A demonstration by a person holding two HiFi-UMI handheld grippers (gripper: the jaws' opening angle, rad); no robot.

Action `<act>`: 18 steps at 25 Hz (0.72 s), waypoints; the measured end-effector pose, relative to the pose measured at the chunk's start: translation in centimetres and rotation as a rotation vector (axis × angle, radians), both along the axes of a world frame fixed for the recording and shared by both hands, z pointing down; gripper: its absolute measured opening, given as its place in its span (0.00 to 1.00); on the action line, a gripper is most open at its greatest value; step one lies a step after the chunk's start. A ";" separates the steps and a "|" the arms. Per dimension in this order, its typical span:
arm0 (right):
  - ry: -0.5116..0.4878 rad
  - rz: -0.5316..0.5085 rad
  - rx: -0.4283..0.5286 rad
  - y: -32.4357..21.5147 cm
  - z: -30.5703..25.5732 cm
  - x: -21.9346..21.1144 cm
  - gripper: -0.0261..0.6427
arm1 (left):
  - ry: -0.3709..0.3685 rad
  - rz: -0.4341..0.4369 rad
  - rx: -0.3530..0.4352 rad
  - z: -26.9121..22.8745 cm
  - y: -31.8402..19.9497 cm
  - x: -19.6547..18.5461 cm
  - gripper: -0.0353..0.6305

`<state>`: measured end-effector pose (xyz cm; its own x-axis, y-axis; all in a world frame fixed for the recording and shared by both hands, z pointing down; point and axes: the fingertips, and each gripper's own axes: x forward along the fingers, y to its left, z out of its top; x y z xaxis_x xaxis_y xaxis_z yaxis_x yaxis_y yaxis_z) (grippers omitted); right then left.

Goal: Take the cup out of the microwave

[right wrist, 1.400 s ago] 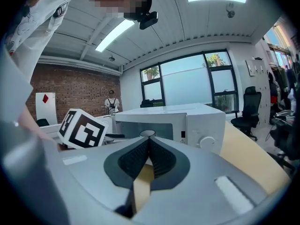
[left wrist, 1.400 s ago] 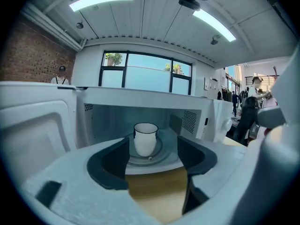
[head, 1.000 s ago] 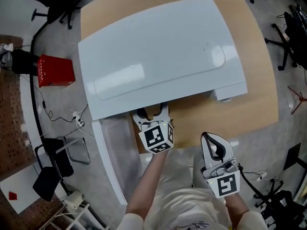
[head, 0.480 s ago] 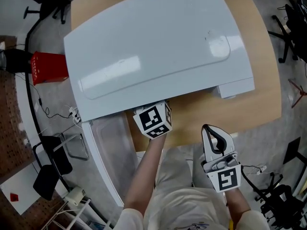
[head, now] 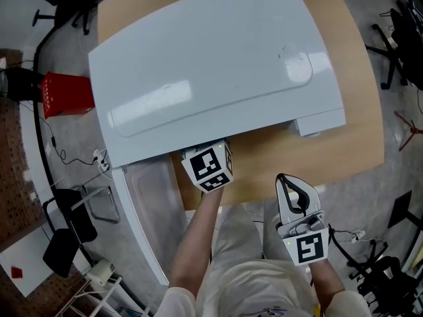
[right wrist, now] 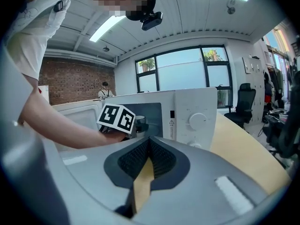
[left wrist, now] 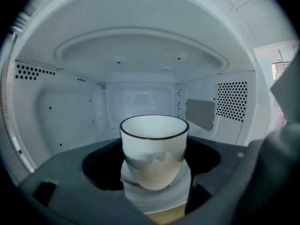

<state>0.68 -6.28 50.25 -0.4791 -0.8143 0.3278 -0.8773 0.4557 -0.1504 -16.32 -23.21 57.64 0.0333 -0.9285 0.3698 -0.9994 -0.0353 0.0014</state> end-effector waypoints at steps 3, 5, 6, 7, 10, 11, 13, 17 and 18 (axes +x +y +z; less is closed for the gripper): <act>0.005 0.007 0.006 -0.2 -0.4 0.2 0.05 | -0.004 0.016 0.000 -0.2 1.1 0.5 0.64; -0.002 0.000 0.015 -0.2 -0.9 0.1 0.05 | -0.013 0.033 0.001 -0.6 1.9 0.9 0.64; -0.003 -0.006 0.021 -0.3 -1.2 0.0 0.05 | -0.015 0.040 0.000 -0.8 2.3 1.0 0.64; -0.004 -0.010 0.026 -0.3 -1.4 -0.1 0.05 | -0.014 0.046 -0.002 -0.9 2.7 1.1 0.63; -0.008 -0.020 0.038 -0.7 -2.1 -0.5 0.05 | -0.007 0.052 -0.014 -1.3 4.0 1.3 0.64; -0.010 -0.024 0.043 -0.8 -2.3 -0.7 0.05 | -0.004 0.050 -0.016 -1.5 4.5 1.4 0.64; -0.015 -0.029 0.054 -0.9 -2.8 -0.8 0.05 | -0.001 0.048 -0.016 -2.1 5.9 1.7 0.64; -0.023 -0.040 0.074 -1.0 -3.8 -1.0 0.05 | 0.006 0.062 -0.015 -3.8 9.0 2.8 0.64; -0.025 -0.046 0.081 -1.1 -4.1 -1.0 0.05 | 0.014 0.063 -0.010 -4.5 9.6 3.2 0.64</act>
